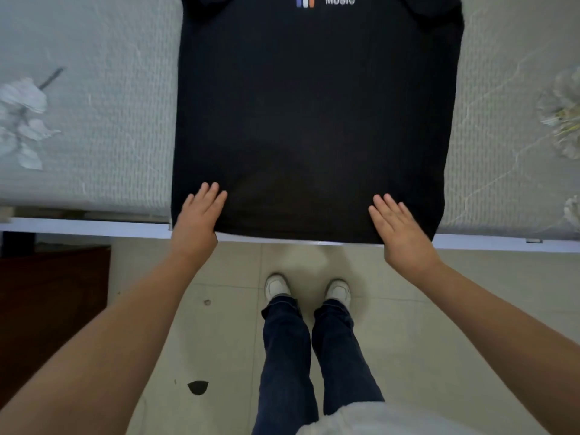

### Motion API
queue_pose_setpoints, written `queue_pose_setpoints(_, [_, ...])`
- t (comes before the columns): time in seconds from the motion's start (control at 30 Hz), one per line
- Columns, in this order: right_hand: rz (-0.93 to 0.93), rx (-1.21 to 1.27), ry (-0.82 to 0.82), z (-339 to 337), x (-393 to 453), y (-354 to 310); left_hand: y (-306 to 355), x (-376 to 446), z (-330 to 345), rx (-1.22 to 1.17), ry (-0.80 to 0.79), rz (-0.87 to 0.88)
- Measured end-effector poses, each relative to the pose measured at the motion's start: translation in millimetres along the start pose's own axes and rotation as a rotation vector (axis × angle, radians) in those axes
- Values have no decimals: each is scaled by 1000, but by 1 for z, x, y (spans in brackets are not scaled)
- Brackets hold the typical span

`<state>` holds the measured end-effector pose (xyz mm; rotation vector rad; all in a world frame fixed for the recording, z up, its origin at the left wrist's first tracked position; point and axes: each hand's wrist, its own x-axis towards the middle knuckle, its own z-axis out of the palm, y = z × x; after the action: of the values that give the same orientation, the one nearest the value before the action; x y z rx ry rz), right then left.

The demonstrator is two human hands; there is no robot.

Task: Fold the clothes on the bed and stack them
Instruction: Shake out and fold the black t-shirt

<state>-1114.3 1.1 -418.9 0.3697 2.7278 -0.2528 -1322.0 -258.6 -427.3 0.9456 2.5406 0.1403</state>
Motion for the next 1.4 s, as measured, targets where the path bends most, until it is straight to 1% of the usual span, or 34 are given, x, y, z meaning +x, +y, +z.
queue_pose_setpoints(0.03, [13, 24, -57, 1, -5, -3, -1, -5, -1, 24, -58, 4])
queue_pose_setpoints(0.17, [67, -38, -279, -7, -31, -22, -4, -32, -9, 199, -331, 34])
queue_pose_setpoints(0.23, [82, -57, -342, -13, -45, -32, -5, -47, -17, 259, -403, 71])
queue_pose_setpoints(0.27, [91, -67, -356, -17, -51, -35, -6, -53, -21, 272, -401, 81])
queue_pose_setpoints(0.4, [230, -90, -313, -47, -54, -41, -14, -60, -47, 246, -246, 113])
queue_pose_setpoints(0.5, [324, -252, -341, -80, -37, -36, -17, -41, -80, 212, -118, 121])
queue_pose_setpoints(0.6, [420, -367, -331, -118, -10, -27, -8, -13, -119, 63, -13, 28])
queue_pose_setpoints(0.67, [462, -382, -245, -145, 11, -20, -4, 12, -143, 55, 80, 1])
queue_pose_setpoints(0.73, [509, -374, -178, -168, 32, -7, 1, 39, -161, 87, 110, -11])
queue_pose_setpoints(0.77, [522, -395, -196, -178, 44, 0, 3, 53, -170, 73, 135, -32])
queue_pose_setpoints(0.83, [443, -468, -202, -196, 67, 19, 9, 81, -185, 57, 169, -65])
queue_pose_setpoints(0.93, [342, -451, -254, -221, 104, 55, 15, 128, -201, 61, 192, -96])
queue_pose_setpoints(1.03, [224, -471, -342, -244, 146, 88, 14, 175, -213, 92, 177, -146])
queue_pose_setpoints(1.1, [187, -497, -337, -257, 173, 108, 12, 203, -219, 107, 162, -164])
queue_pose_setpoints(1.17, [233, -492, -283, -265, 200, 122, 11, 229, -226, 74, 174, -185])
queue_pose_setpoints(1.23, [370, -460, -213, -269, 229, 130, 11, 260, -230, 32, 195, -197])
queue_pose_setpoints(1.3, [496, -403, -194, -273, 260, 135, 9, 292, -234, 22, 211, -209])
queue_pose_setpoints(1.33, [503, -389, -203, -273, 276, 138, 6, 308, -234, 23, 216, -214])
queue_pose_setpoints(1.4, [452, -399, -236, -270, 308, 149, -3, 338, -234, 30, 225, -231])
